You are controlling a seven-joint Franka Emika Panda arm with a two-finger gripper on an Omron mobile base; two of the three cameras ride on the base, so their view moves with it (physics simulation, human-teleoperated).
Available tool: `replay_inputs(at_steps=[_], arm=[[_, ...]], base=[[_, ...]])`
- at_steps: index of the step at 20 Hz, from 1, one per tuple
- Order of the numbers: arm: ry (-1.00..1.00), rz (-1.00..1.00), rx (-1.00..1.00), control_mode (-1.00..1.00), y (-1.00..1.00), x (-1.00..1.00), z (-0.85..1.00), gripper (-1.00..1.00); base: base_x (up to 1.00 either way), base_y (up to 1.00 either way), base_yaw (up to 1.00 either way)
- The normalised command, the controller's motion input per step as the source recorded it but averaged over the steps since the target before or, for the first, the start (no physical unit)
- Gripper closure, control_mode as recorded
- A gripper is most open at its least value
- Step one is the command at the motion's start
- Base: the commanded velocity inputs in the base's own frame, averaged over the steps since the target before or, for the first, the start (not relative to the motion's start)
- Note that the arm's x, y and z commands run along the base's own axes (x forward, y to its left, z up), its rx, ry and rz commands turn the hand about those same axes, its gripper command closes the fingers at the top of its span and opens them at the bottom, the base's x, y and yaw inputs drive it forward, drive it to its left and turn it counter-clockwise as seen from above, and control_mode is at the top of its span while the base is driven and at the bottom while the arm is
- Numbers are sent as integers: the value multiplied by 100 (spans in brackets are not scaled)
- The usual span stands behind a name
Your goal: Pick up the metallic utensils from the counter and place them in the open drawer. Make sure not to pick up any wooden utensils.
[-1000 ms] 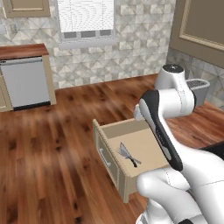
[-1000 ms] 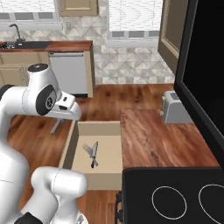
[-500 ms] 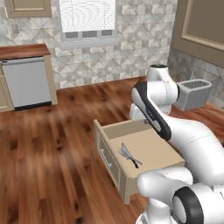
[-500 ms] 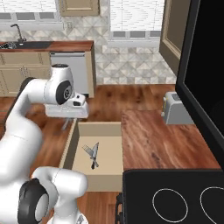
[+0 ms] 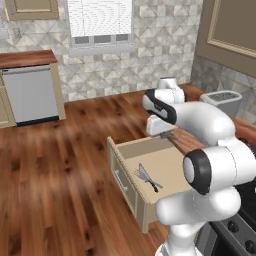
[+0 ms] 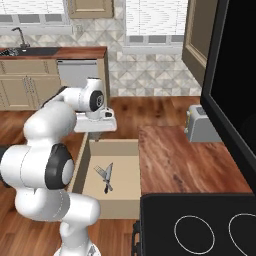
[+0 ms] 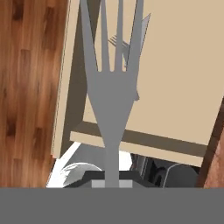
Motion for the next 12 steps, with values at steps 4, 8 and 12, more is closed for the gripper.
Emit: replay_inputs(at_steps=[4, 8, 12], arm=[[-15, 6, 0, -100, -11, 10, -94, 100], [-19, 3, 0, -100, -15, 0, -100, 100], [-13, 0, 0, -100, -13, 0, -99, 100]], base=[[0, 0, 0], [0, 0, 0], [0, 0, 0]])
